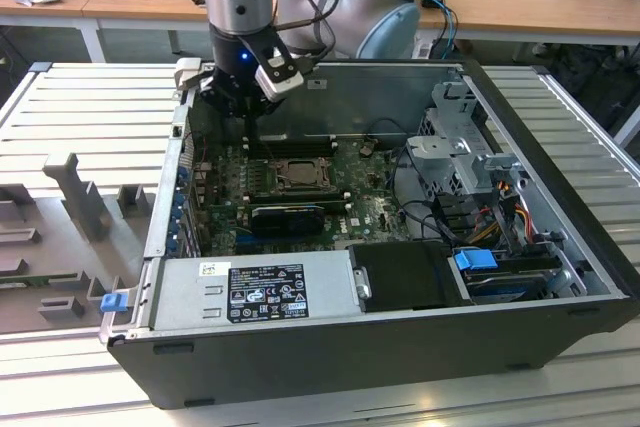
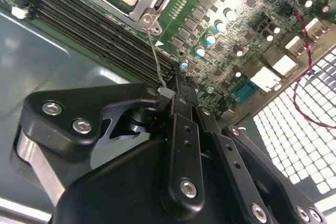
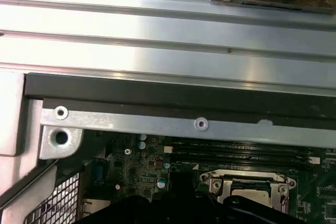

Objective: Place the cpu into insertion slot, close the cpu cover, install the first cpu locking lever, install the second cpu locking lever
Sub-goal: 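Install the first cpu locking lever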

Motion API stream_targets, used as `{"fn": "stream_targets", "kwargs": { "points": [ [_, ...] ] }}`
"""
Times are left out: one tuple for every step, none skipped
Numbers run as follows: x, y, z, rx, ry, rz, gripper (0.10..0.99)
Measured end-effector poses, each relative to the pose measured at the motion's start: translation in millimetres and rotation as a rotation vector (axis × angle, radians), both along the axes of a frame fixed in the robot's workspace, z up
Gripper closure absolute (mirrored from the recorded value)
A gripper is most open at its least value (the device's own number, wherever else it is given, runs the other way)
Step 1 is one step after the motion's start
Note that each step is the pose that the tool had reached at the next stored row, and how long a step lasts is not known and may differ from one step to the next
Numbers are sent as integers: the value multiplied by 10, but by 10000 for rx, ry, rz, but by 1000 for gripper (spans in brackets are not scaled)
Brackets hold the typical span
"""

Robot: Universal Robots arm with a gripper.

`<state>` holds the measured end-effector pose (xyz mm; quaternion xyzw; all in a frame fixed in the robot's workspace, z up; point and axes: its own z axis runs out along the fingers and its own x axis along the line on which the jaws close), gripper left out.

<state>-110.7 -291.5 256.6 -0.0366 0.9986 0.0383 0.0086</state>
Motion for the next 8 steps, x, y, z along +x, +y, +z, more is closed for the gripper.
{"fn": "stream_targets", "kwargs": {
  "points": [
    [18, 1, 0, 0, 1, -1, 980],
    [38, 2, 0, 0, 2, -1, 980],
    [64, 3, 0, 0, 4, 0, 980],
    [103, 3, 0, 0, 7, 1, 980],
    [138, 5, 0, 0, 11, -1, 980],
    [172, 7, 0, 0, 17, -2, 980],
    [238, 8, -3, 0, 25, 0, 980],
    [279, 9, -5, 0, 31, -1, 980]
  ]
}}
